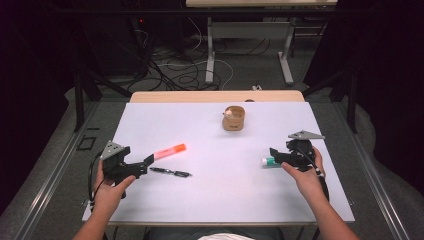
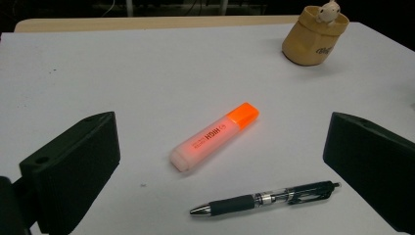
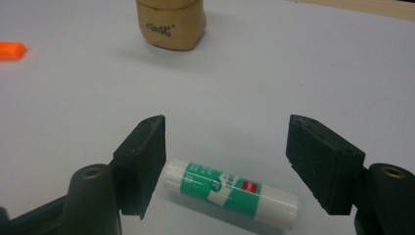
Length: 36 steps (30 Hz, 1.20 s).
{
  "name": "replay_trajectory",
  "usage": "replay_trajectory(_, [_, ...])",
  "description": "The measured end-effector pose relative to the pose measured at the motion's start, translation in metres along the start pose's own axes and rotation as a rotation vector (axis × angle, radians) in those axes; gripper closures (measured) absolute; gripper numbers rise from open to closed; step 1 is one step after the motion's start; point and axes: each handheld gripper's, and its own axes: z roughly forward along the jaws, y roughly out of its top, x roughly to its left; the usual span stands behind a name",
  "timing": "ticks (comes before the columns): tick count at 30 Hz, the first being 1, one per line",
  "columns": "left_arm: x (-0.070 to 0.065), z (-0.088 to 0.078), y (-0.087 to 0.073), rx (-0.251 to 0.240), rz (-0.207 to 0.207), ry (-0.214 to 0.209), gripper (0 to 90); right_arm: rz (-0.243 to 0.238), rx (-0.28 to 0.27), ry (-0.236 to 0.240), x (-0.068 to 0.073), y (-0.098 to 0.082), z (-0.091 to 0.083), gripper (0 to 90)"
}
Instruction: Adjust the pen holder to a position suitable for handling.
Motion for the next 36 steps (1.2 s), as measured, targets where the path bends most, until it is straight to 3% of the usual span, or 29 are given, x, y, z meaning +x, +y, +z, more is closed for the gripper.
replay_trajectory(9, [0.001,-0.002,-0.001,-0.002,0.002,-0.002,0.9,-0.006,-0.029,0.037,0.014,0.035,0.012,31.8])
replay_trajectory(19, [0.001,-0.002,-0.002,0.003,0.006,0.001,1.2,-0.067,0.026,0.059,0.026,0.082,0.031,31.8])
replay_trajectory(28, [0.001,-0.002,-0.002,0.006,0.011,-0.002,1.4,-0.122,0.06,0.051,0.035,0.105,0.047,31.5])
replay_trajectory(32, [0.001,-0.001,-0.002,0.007,0.01,-0.007,1.4,-0.156,0.046,0.084,0.037,0.115,0.055,31.5])
replay_trajectory(34, [0.001,0.0,-0.002,0.007,0.008,-0.01,1.4,-0.2,0.028,0.116,0.041,0.118,0.06,31.5])
replay_trajectory(36, [0.001,0.0,-0.002,0.011,0.008,-0.011,1.4,-0.245,0.029,0.105,0.045,0.121,0.066,31.7])
